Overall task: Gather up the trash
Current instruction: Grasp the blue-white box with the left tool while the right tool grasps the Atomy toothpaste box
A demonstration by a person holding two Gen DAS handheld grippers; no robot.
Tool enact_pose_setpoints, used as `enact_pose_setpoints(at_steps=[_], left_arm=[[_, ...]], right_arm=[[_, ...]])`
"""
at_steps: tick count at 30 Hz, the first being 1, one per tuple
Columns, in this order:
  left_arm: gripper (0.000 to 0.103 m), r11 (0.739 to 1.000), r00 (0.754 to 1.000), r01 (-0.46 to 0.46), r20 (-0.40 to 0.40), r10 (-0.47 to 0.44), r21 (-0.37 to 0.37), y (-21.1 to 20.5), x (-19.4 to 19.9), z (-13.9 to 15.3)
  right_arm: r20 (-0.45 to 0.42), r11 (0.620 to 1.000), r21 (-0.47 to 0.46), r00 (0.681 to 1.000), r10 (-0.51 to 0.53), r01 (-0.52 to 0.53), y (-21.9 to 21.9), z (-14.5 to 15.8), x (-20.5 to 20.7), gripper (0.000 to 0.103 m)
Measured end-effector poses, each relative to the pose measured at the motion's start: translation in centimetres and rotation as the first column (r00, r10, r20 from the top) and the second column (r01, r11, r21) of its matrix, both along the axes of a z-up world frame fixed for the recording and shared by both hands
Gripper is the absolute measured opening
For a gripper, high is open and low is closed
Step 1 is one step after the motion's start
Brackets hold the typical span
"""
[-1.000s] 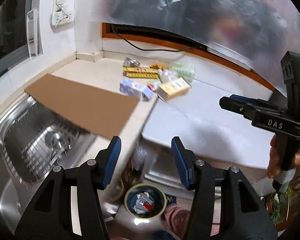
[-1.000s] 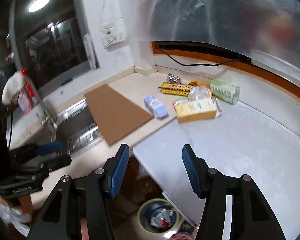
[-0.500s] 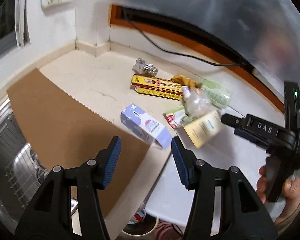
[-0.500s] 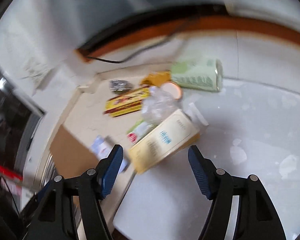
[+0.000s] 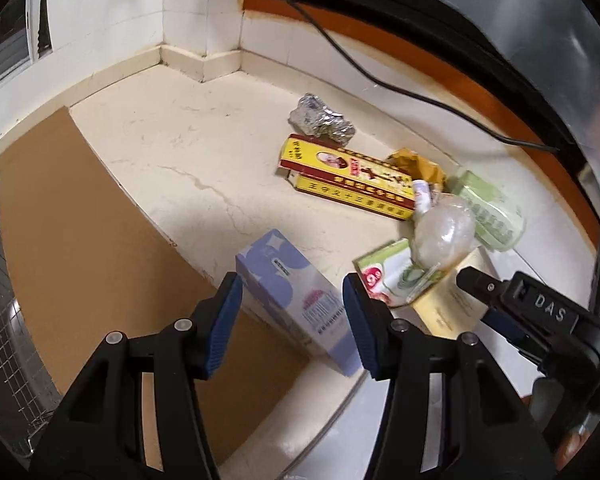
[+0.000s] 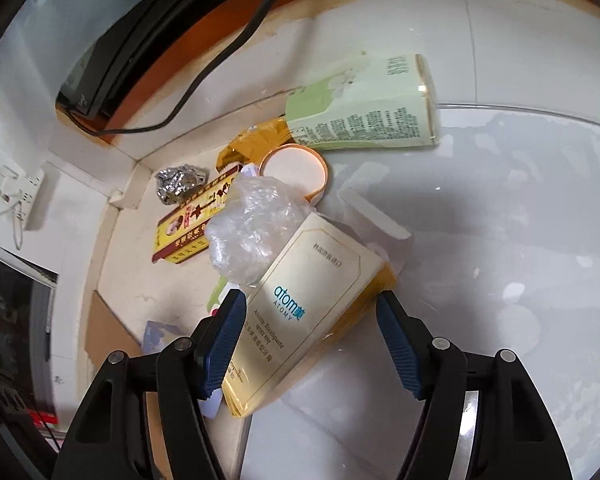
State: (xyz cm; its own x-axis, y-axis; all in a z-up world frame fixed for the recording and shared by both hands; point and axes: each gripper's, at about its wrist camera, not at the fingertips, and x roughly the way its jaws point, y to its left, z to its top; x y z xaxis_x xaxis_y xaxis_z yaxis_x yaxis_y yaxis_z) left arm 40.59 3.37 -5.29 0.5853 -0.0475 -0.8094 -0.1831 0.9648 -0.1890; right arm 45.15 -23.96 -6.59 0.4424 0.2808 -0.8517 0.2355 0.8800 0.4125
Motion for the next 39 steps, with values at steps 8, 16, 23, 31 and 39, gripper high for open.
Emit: enact_pose_setpoints(at_steps=[8,16,23,31,39], left_arm=[[0.049,0.999,0.998,-0.04,-0.054,0.04,0.003,0.4,2.0,-2.1],[0.049,0.999,0.998,-0.017,-0.052,0.018,0.035,-1.6,3.3,-2.5],[0.049,0.998,0.998,0.042,-0.057,-0.04,0.041,-3.9,3.9,-3.1],[0.04,0.996,0.997,0.074,-0.034,-0.072,0.052,-5.0,3.7,-2.9],[0.0,0.996,0.996,0.085,0.004,-0.085,0.005,-4.4,1.5,-0.5]], right_arm=[[-0.01,0.984,-0.167,0.998,0.066,-0.067,3.4,0.0,1.7,0.077],[-0.045,0.977,-0.169,0.991,0.124,-0.13,3.2,-0.6,2.2,0.078],[-0.041,0.967,-0.179,0.983,0.177,-0.182,1.4,-0.3,1.2,0.064],[-0.041,0.965,-0.158,0.978,0.204,-0.208,-2.2,-0.3,0.1,0.059],[-0.009,0.969,-0.124,0.977,0.213,-0.213,-4.7,0.3,-3.3,0.05]])
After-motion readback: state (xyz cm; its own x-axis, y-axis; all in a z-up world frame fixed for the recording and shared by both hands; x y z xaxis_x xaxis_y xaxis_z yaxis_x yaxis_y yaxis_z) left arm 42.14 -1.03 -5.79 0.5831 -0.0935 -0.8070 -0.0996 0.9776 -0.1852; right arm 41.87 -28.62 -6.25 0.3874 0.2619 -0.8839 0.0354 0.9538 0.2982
